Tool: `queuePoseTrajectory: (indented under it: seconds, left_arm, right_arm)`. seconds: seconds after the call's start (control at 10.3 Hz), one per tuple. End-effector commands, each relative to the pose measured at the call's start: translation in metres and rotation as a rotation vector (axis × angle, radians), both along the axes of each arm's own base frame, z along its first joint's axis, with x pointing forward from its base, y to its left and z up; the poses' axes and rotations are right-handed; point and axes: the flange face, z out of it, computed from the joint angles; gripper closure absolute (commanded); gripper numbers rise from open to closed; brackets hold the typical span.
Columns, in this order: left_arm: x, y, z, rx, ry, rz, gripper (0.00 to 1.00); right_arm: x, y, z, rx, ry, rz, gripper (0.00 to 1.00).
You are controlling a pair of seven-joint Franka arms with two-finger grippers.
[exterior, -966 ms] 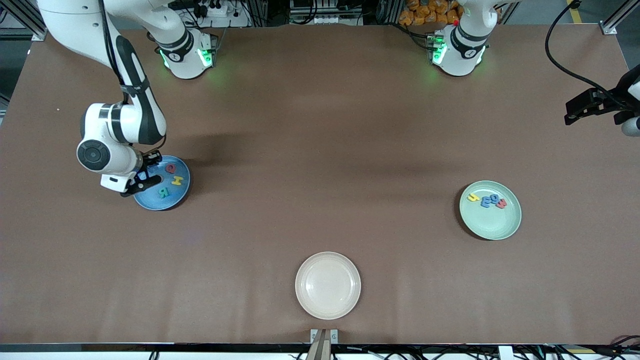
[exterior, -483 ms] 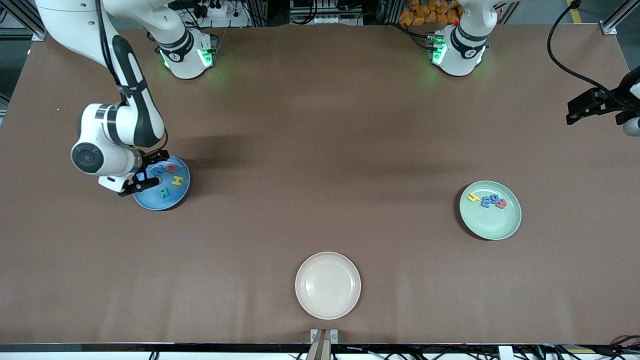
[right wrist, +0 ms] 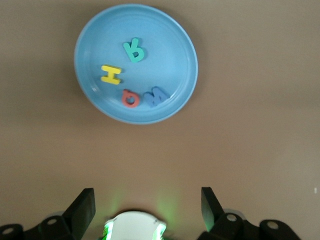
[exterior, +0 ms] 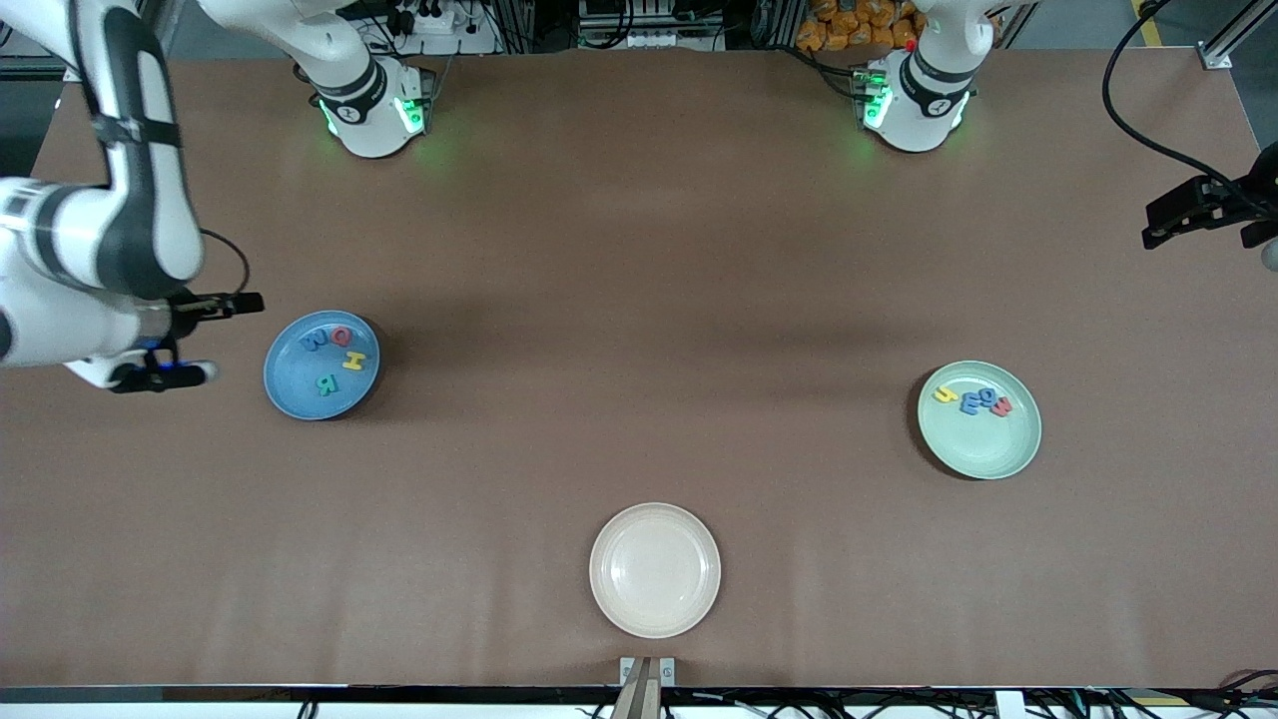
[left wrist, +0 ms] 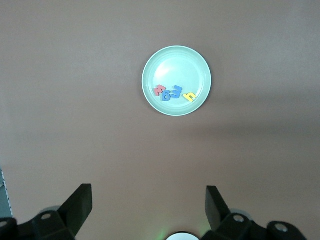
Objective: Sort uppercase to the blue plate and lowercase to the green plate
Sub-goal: 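Release the W on the blue plate and withdraw the right gripper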
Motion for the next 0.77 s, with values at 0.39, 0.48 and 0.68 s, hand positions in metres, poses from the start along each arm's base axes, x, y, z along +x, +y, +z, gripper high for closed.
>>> queuePoseTrajectory:
  seconds: [0.39, 0.48, 0.68]
  left_arm:
    - [0.001, 0.016, 0.000, -0.003, 0.010, -0.032, 0.00]
    - [0.001, 0.010, 0.001, -0.004, 0.008, -0.032, 0.00]
    - [0.001, 0.004, 0.003, -0.003, 0.003, -0.041, 0.00]
  right_arm:
    - [-0.011, 0.014, 0.168, -0.082, -0.185, -0.066, 0.00]
    - [-0.015, 0.035, 0.185, -0.111, -0.230, -0.017, 0.00]
    - [-0.020, 0.045, 0.192, -0.117, -0.245, -0.002, 0.00]
